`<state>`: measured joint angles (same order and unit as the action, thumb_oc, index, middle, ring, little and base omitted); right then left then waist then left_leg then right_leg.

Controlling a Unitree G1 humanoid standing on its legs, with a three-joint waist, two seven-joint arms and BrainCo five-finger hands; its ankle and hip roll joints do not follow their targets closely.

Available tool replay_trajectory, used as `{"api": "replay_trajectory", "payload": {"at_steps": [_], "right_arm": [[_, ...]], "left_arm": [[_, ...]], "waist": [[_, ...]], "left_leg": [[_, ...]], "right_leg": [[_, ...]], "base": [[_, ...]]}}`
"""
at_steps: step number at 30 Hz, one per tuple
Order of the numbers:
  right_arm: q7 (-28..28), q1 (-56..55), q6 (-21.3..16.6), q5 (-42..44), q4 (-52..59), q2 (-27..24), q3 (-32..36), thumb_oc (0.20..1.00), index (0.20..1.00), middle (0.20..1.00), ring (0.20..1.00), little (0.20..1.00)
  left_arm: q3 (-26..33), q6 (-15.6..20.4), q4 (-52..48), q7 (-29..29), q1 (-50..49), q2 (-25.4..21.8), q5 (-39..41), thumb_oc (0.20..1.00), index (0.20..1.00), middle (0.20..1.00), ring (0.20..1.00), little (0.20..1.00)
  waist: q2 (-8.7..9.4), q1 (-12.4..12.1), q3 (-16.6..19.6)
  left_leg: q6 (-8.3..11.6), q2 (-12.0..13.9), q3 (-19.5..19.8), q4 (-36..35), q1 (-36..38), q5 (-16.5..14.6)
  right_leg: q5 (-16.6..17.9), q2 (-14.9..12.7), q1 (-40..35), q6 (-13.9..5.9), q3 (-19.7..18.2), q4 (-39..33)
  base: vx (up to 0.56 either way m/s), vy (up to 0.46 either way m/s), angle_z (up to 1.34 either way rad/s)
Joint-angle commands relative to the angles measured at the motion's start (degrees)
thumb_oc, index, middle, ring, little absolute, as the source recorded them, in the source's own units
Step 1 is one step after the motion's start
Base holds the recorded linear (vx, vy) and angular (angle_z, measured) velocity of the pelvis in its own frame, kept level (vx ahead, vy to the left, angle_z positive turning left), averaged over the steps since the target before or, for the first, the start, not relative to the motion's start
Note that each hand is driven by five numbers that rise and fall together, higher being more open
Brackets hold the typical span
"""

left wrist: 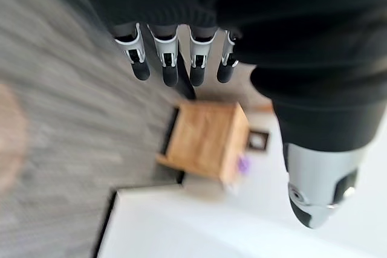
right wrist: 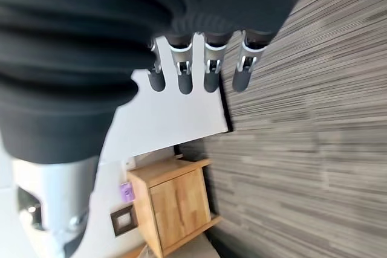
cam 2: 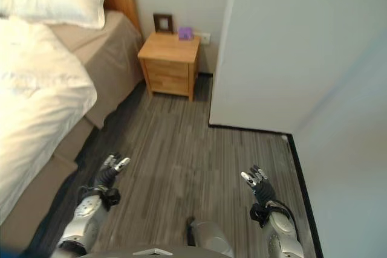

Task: Making the bed.

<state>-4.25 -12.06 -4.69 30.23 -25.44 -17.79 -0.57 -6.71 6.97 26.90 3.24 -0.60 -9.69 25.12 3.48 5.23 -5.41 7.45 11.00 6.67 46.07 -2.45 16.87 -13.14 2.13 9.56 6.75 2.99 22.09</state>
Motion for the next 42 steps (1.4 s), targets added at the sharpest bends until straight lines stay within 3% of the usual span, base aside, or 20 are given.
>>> {"api": "replay_trajectory", "payload": {"at_steps": [1, 3, 5, 7, 8, 9, 11, 14, 16, 17, 19, 20, 22, 23, 25, 26, 28, 30, 35, 42], "right_arm": [[0.91, -0.91, -4.14, -1.44, 8.15, -4.49, 0.34, 1.0, 1.0, 1.0, 1.0, 1.0], [0.22, -1.25, -4.75, -2.88, 9.22, -5.52, 0.83, 1.0, 1.0, 1.0, 1.0, 1.0], [-0.74, -2.0, -5.35, -4.38, 8.69, -5.86, 0.61, 1.0, 1.0, 1.0, 1.0, 1.0], [-1.39, -2.29, -5.16, -5.5, 8.81, -6.16, -0.15, 1.0, 1.0, 1.0, 1.0, 1.0], [-1.81, -2.3, -4.81, -7.6, 8.94, -6.68, -1.63, 1.0, 1.0, 1.0, 1.0, 1.0], [-2.36, -1.83, -4.61, -7.9, 8.97, -6.62, -2.8, 1.0, 1.0, 1.0, 1.0, 1.0], [-2.92, -1.0, -4.19, -8.32, 9.32, -6.34, -4.46, 1.0, 1.0, 1.0, 1.0, 1.0], [-2.99, 0.47, -3.89, -10.32, 8.24, -5.43, -6.46, 1.0, 1.0, 1.0, 1.0, 1.0], [-3.27, 1.51, -4.04, -10.52, 8.56, -4.35, -7.49, 1.0, 1.0, 1.0, 1.0, 1.0], [-3.21, 2.33, -4.11, -11.08, 8.86, -3.79, -8.5, 1.0, 1.0, 1.0, 1.0, 1.0], [-3.17, 2.29, -4.08, -11.35, 8.91, -3.63, -8.61, 1.0, 1.0, 1.0, 1.0, 1.0], [-3.39, 1.82, -3.98, -11.48, 9.1, -3.52, -8.3, 1.0, 1.0, 1.0, 1.0, 1.0], [-3.7, 1.02, -3.73, -11.01, 8.51, -3.78, -8.35, 1.0, 1.0, 1.0, 1.0, 1.0], [-3.71, 0.98, -3.74, -11.0, 8.51, -3.8, -8.35, 1.0, 1.0, 1.0, 1.0, 1.0], [-4.17, -0.13, -3.67, -10.7, 8.57, -4.33, -7.94, 1.0, 1.0, 1.0, 1.0, 1.0], [-4.07, -0.73, -3.27, -11.74, 8.63, -5.24, -7.35, 1.0, 1.0, 1.0, 1.0, 1.0], [-4.74, -1.16, -2.97, -10.49, 8.5, -4.4, -7.79, 1.0, 1.0, 1.0, 1.0, 1.0], [-4.78, -0.1, -3.12, -11.2, 7.96, -5.35, -9.0, 1.0, 1.0, 1.0, 1.0, 1.0], [-4.53, 0.79, -3.55, -11.26, 8.69, -7.05, -8.3, 1.0, 1.0, 1.0, 1.0, 1.0], [-4.66, 0.57, -3.27, -11.65, 9.04, -7.47, -8.86, 1.0, 1.0, 1.0, 1.0, 1.0]], "left_arm": [[3.67, 3.54, -1.49, 0.56, 1.19, -5.59, 3.48, 1.0, 1.0, 1.0, 1.0, 1.0], [3.26, 3.99, -0.66, 0.16, 1.44, -4.99, 3.88, 1.0, 1.0, 1.0, 1.0, 1.0], [2.42, 4.13, 0.73, -0.9, 0.77, -4.54, 3.36, 1.0, 1.0, 1.0, 1.0, 1.0], [2.52, 4.13, 1.06, -1.0, 0.36, -4.48, 3.16, 1.0, 1.0, 1.0, 1.0, 1.0], [2.98, 4.34, 1.08, -1.07, -0.54, -4.84, 2.64, 1.0, 1.0, 1.0, 1.0, 1.0], [3.99, 4.36, 1.3, -0.7, -1.22, -5.15, 2.29, 1.0, 1.0, 1.0, 1.0, 1.0], [5.14, 4.5, 0.85, -0.49, -2.38, -5.54, 2.45, 1.0, 1.0, 1.0, 1.0, 1.0], [6.51, 4.57, 1.11, 0.17, -3.52, -5.32, 1.94, 1.0, 1.0, 1.0, 1.0, 1.0], [7.07, 4.66, 0.21, 0.89, -3.38, -6.2, 1.39, 1.0, 1.0, 1.0, 1.0, 1.0], [7.2, 4.53, -0.89, 1.63, -2.69, -6.88, 1.48, 1.0, 1.0, 1.0, 1.0, 1.0], [6.69, 4.54, -1.12, 1.6, -2.18, -7.35, 1.29, 1.0, 1.0, 1.0, 1.0, 1.0], [6.13, 4.73, -0.97, 1.63, -1.77, -8.1, -0.62, 1.0, 1.0, 1.0, 1.0, 1.0], [4.73, 4.94, -0.75, 0.84, -0.71, -8.76, -1.37, 1.0, 1.0, 1.0, 1.0, 1.0], [4.71, 4.94, -0.75, 0.84, -0.74, -8.75, -1.36, 1.0, 1.0, 1.0, 1.0, 1.0], [3.83, 5.27, -0.79, 0.45, -0.7, -8.96, -1.85, 1.0, 1.0, 1.0, 1.0, 1.0], [4.0, 5.42, -0.56, 1.26, -0.37, -9.86, -3.05, 1.0, 1.0, 1.0, 1.0, 1.0], [2.66, 4.63, -0.18, 0.25, -0.71, -9.32, -3.31, 1.0, 1.0, 1.0, 1.0, 1.0], [1.79, 4.84, 1.32, -0.03, -0.35, -8.17, -2.58, 1.0, 1.0, 1.0, 1.0, 1.0], [1.47, 4.52, 2.38, -0.93, -2.66, -7.44, -0.78, 1.0, 1.0, 1.0, 1.0, 1.0], [0.85, 3.94, 2.35, -1.38, -3.89, -7.37, -0.61, 1.0, 1.0, 1.0, 1.0, 1.0]], "waist": [[2.59, -0.11, -2.72], [2.77, -0.58, -2.29], [2.4, -0.94, -1.36], [2.38, -1.01, -1.14], [1.58, -1.79, -0.83], [1.19, -1.99, -0.37], [1.3, -2.76, -0.09], [1.52, -4.0, 1.16], [1.65, -4.57, 0.97], [0.64, -4.22, -0.5], [0.15, -3.35, -1.2], [-1.23, -1.54, -2.18], [-1.11, 0.53, -2.01], [-1.23, 0.78, -2.06], [-0.52, 3.16, -1.91], [0.03, 3.28, -1.98], [0.95, 1.76, -1.03], [1.37, 1.46, -0.93], [0.76, -0.17, -0.01], [0.32, -0.76, 0.43]], "left_leg": [[-4.34, -3.71, -14.53, -13.34, 1.83, -12.33], [-4.33, -2.06, -20.45, -18.99, -1.27, -14.04], [-4.18, -3.31, -27.27, -31.1, -3.77, -14.09], [-4.39, -4.87, -28.62, -35.21, -4.23, -13.55], [-3.99, -6.26, -28.76, -42.05, -4.94, -10.33], [-2.86, -5.77, -30.72, -43.95, -5.22, -8.57], [-3.74, -5.7, -31.88, -43.59, -4.54, -8.51], [-5.59, -6.78, -32.49, -42.55, -3.71, -11.65], [-8.07, -9.64, -31.94, -44.66, 0.5, -15.27], [-9.95, -9.46, -31.42, -45.78, 3.31, -15.4], [-10.29, -9.35, -29.86, -46.22, 4.68, -15.83], [-10.23, -8.94, -26.24, -47.01, 6.79, -16.23], [-8.68, -9.71, -21.78, -47.84, 8.61, -16.21], [-8.66, -9.62, -21.49, -47.85, 8.73, -16.28], [-7.84, -10.65, -16.47, -48.47, 10.78, -17.43], [-7.46, -10.31, -14.84, -48.48, 10.7, -17.37], [-7.55, -10.36, -12.15, -47.31, 9.79, -17.87], [-7.54, -10.83, -10.49, -47.54, 9.43, -17.66], [-6.78, -10.27, -8.11, -49.51, 8.55, -16.23], [-6.4, -10.15, -6.7, -50.51, 8.62, -15.55]], "right_leg": [[17.97, -4.87, -8.47, -9.24, -1.45, -20.25], [16.61, -5.7, -11.57, -9.56, 0.6, -22.04], [15.37, -5.87, -13.57, -10.5, 2.76, -23.74], [14.85, -5.88, -15.1, -10.87, 3.4, -24.49], [14.12, -4.85, -17.06, -11.28, 3.53, -25.34], [13.0, -4.45, -18.75, -11.46, 4.09, -25.77], [12.61, -4.08, -19.75, -11.16, 4.45, -25.95], [10.91, -6.22, -21.09, -12.66, 5.2, -23.64], [15.96, -9.79, -16.84, -15.99, 4.73, -8.03], [23.1, -10.67, -11.04, -16.56, 4.66, 4.84], [23.14, -10.14, -8.0, -16.24, 3.37, 9.53], [20.76, -7.97, -2.26, -14.88, 0.27, 11.56], [18.87, -7.94, -0.33, -13.86, -3.84, -1.61], [18.9, -7.93, -0.76, -13.87, -3.51, -1.98], [19.5, -5.18, -0.69, -15.62, -12.78, -15.25], [18.97, -3.56, -1.28, -16.77, -15.81, -15.75], [18.22, -5.09, -3.56, -15.49, -13.97, -15.7], [18.85, -4.5, -5.2, -15.22, -13.98, -17.26], [17.61, -4.2, -8.95, -13.7, -10.61, -23.19], [17.25, -3.7, -10.73, -12.72, -9.27, -24.81]], "base": [[0.31, -0.122, 0.47], [0.34, -0.073, -0.02], [0.38, -0.014, 0.21], [0.3, 0.012, 0.12], [0.47, 0.039, 0.54], [0.48, 0.035, 0.63], [0.34, 0.041, -0.08], [0.38, 0.155, -0.33], [0.37, 0.306, 0.25], [0.15, 0.175, -0.05], [0.21, 0.081, 0.51], [0.39, 0.018, 1.21], [0.43, -0.102, 1.26], [0.39, -0.148, 1.32], [0.35, -0.125, 1.36], [0.22, -0.137, 1.13], [0.15, -0.194, 1.26], [0.17, -0.203, 1.38], [0.09, -0.118, 0.43], [0.02, -0.04, 0.13]]}}
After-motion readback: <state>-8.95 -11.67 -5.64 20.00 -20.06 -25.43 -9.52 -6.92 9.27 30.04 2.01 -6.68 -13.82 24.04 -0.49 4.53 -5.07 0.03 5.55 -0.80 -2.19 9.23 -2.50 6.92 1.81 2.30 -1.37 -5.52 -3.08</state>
